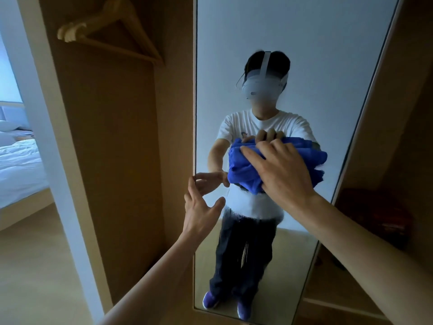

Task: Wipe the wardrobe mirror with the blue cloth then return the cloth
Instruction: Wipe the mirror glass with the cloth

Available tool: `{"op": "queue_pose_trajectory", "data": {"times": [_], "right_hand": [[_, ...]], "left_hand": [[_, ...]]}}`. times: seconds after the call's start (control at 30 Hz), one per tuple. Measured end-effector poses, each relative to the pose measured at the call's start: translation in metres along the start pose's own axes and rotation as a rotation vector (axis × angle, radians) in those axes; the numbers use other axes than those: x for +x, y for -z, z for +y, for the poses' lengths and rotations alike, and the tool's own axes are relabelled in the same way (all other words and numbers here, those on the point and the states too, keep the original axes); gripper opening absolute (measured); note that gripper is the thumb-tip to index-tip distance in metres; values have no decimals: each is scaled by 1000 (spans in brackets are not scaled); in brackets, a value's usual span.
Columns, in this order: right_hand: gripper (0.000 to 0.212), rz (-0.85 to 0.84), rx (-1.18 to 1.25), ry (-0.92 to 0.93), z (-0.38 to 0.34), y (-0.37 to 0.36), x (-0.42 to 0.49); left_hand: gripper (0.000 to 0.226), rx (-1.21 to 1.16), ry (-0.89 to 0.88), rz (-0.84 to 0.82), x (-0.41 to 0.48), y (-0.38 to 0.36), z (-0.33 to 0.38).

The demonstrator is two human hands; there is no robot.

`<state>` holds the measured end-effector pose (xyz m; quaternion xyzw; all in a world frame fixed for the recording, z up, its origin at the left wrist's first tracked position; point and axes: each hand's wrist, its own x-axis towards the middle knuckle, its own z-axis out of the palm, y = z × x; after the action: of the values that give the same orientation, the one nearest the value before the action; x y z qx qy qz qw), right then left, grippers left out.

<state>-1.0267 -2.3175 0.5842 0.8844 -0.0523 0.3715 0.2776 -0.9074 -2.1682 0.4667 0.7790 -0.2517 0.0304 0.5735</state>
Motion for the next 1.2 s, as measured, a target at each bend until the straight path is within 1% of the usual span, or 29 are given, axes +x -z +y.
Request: {"op": "queue_pose_trajectory", "data": {"times": [0.13, 0.27, 0.5, 0.6, 0.73, 0.87, 0.97, 1.07, 1.2], "right_hand": [[57, -62, 23, 20, -11, -14, -19], [59, -124, 42, 60, -22, -26, -43], [66, -81, 69, 64, -11, -20, -41], [63, -49, 57, 32, 5, -10, -33], [60, 9, 31, -31, 35, 7, -21], [59, 41, 28, -64, 59, 16, -18], [49, 46, 49, -47, 57, 14, -26], [44, 38, 59, -23, 53, 7, -33], [54, -1, 48, 10, 44, -7, -50]], "left_hand": [[95, 0, -9, -7, -1, 1, -1], [103, 53, -13, 0, -1, -1, -5], [104, 80, 9, -6, -2, -1, -7], [105, 84, 28, -1, -1, -2, -6], [107, 118, 97, 15, -1, -8, -1], [108, 166, 113, 28, -1, -12, 0], [109, 182, 115, 42, 0, -14, -1], [109, 202, 114, 50, -1, -15, -1], [109, 219, 111, 43, -1, -15, -3]]}}
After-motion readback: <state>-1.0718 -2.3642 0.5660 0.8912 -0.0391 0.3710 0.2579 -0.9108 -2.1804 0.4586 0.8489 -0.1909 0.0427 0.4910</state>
